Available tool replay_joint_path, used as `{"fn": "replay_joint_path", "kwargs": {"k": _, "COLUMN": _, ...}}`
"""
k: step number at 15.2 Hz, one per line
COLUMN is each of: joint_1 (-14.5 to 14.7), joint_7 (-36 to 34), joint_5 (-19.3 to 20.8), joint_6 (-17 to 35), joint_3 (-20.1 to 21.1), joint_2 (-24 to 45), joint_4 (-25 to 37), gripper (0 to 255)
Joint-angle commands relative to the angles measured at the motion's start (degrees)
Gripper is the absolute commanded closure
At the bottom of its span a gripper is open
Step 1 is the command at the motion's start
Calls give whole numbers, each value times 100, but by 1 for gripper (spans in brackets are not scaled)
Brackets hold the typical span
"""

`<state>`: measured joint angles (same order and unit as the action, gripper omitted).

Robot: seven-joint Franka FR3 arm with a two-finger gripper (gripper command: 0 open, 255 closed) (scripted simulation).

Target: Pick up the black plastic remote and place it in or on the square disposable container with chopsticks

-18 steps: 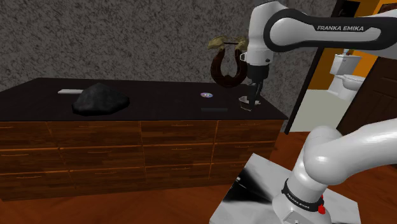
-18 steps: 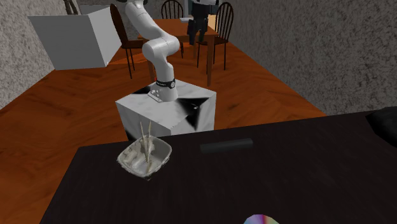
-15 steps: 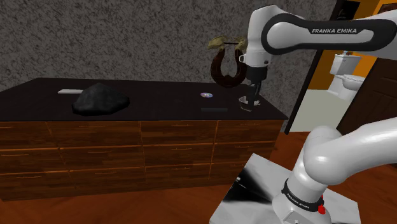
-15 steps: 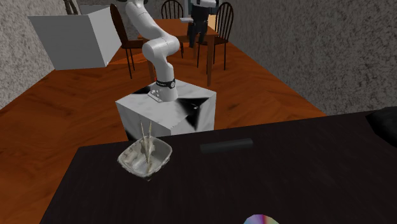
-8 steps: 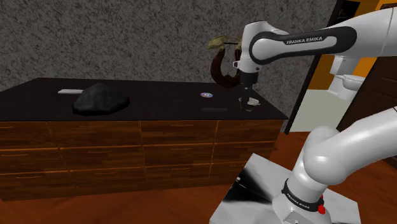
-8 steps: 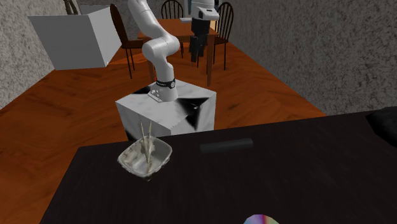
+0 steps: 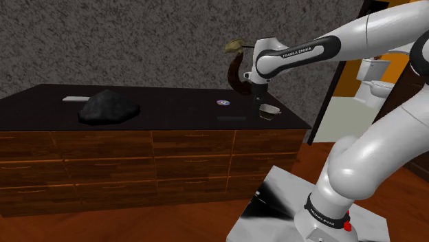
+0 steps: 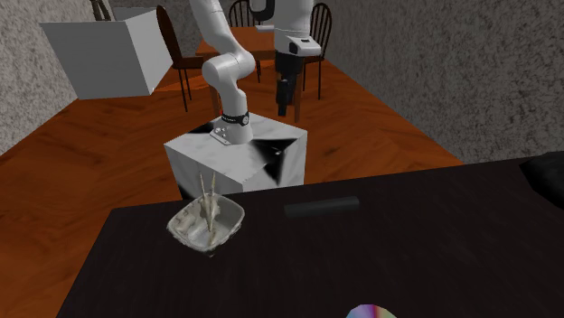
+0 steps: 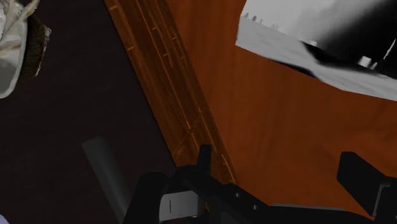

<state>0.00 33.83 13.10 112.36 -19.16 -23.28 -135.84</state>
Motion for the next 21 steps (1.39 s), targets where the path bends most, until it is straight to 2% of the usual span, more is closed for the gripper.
{"fn": "replay_joint_path", "kwargs": {"k": 1, "joint_1": 60, "joint_7": 335, "joint_5": -70, "joint_6": 304, "joint_3": -178, "joint_2": 434, "joint_4": 205, "gripper": 0}}
{"fn": "replay_joint_path", "kwargs": {"k": 6, "joint_1": 156, "joint_7": 1291, "joint_5": -477, "joint_6": 922, "joint_3": -575, "joint_2": 1558, "joint_4": 842, "gripper": 0}}
{"fn": "replay_joint_path", "kwargs": {"k": 11, "joint_1": 107, "joint_7": 2337, "joint_5": -1179, "joint_6": 1317, "joint_3": -755, "joint_2": 2756, "joint_4": 1680, "gripper": 0}}
{"fn": "replay_joint_path", "kwargs": {"k": 17, "joint_1": -266, "joint_7": 3458, "joint_5": -2048, "joint_6": 1439, "joint_3": -592, "joint_2": 4186, "joint_4": 2977, "gripper": 0}}
{"fn": "replay_joint_path", "kwargs": {"k": 20, "joint_1": -525, "joint_7": 3879, "joint_5": -2367, "joint_6": 1374, "joint_3": -417, "joint_2": 4875, "joint_4": 3746, "gripper": 0}}
{"fn": "replay_joint_path", "kwargs": {"k": 21, "joint_1": -539, "joint_7": 3890, "joint_5": -2384, "joint_6": 1432, "joint_3": -400, "joint_2": 4917, "joint_4": 3729, "gripper": 0}}
